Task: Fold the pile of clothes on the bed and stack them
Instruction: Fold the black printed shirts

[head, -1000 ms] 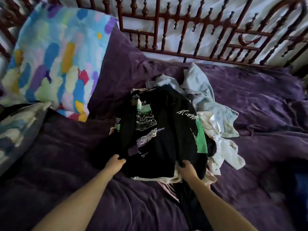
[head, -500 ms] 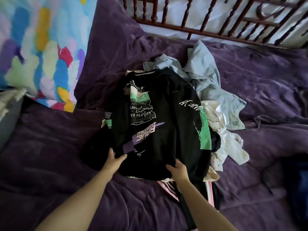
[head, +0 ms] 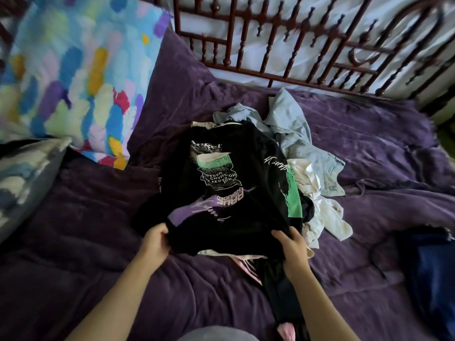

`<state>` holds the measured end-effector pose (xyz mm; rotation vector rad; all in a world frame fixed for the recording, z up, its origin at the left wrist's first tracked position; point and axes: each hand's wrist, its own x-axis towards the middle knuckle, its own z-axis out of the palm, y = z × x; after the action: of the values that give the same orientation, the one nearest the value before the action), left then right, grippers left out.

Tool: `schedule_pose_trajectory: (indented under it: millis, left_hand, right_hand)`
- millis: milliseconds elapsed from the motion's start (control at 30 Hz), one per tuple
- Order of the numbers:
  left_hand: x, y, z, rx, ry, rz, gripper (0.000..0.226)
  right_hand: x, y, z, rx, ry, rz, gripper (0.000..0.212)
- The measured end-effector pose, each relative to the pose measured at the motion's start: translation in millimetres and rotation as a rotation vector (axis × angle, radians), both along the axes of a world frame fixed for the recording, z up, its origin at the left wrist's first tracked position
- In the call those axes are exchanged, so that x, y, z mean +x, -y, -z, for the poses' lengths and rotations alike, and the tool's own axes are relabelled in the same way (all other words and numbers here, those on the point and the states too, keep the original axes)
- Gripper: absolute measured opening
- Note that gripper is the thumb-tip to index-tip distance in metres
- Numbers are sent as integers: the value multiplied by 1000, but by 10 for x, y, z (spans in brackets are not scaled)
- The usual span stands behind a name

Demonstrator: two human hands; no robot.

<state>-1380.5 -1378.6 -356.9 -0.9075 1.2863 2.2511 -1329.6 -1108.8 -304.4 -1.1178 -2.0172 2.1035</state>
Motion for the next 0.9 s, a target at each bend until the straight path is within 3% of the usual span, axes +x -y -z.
schedule_pose_trajectory:
  millis: [67,133,200,333,500,567,767,900]
  left_hand:
    - [215,194,-151,73,-6,-44,16]
    - [506,298,-151,-13,37,24,32]
    - [816,375,-52,-184,137,112,49]
    - [1255,522,347,-646,327,303,29]
    - [1305,523,543,-891,311,583,54]
    - [1247,421,465,-981,279,656,57]
    - [1169,206,316,-1070,230,735,57]
    - [1218,184,273,-1043,226,711,55]
  right_hand:
    - [177,21,-205,-31,-56,-87,12]
    - [390,57,-217,-2,-22,-213,18]
    - [608,89,-70,62,115,-368,20]
    - [1024,-15,614,273,509,-629,27]
    - [1019,-260,879,474,533,-459,41]
    - [909,-363,848,452,520,-376,40]
    - [522,-664,843,88,402,-28,13]
    - [219,-770,902,-163,363,56,26]
